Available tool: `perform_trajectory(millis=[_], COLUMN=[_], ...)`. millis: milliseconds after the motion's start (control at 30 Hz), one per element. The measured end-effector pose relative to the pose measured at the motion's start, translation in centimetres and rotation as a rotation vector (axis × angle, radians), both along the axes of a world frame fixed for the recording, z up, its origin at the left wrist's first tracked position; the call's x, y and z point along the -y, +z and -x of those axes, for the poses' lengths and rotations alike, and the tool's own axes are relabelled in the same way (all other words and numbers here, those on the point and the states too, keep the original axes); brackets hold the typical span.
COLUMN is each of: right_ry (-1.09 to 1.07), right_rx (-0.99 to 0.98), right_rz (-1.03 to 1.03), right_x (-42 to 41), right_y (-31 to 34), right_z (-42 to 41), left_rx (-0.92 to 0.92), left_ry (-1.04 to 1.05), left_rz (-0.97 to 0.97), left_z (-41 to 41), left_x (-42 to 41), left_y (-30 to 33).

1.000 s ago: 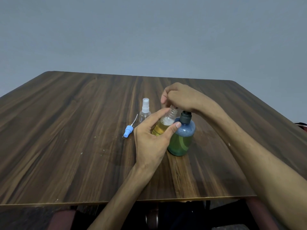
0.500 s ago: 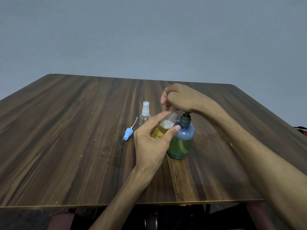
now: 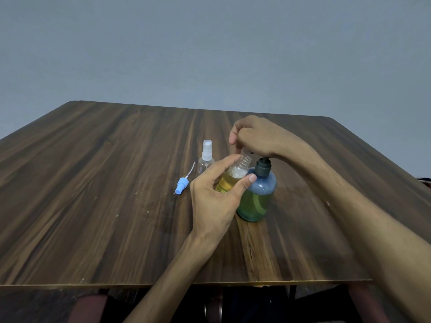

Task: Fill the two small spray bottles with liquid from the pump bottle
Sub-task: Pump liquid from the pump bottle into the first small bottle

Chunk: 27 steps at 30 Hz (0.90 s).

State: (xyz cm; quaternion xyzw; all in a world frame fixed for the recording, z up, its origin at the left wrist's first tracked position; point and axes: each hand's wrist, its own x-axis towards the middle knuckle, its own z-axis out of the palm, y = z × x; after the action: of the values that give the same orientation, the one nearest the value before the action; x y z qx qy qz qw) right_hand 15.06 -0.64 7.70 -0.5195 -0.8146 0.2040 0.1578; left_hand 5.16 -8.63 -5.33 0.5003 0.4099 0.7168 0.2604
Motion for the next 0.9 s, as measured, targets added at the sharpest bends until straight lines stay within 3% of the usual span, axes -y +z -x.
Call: perform_trajectory(millis=[900], right_ry=[-0.038], right_rx=[0.029], right_rz=[0.002], right_x=[0.49], right_y=[-0.16], right_z=[0.22], left_rx=[-0.016], left_ry=[0.026], left_rz=[0.022], left_z=[0.14], left_x=[-0.44], left_y=[-0.55])
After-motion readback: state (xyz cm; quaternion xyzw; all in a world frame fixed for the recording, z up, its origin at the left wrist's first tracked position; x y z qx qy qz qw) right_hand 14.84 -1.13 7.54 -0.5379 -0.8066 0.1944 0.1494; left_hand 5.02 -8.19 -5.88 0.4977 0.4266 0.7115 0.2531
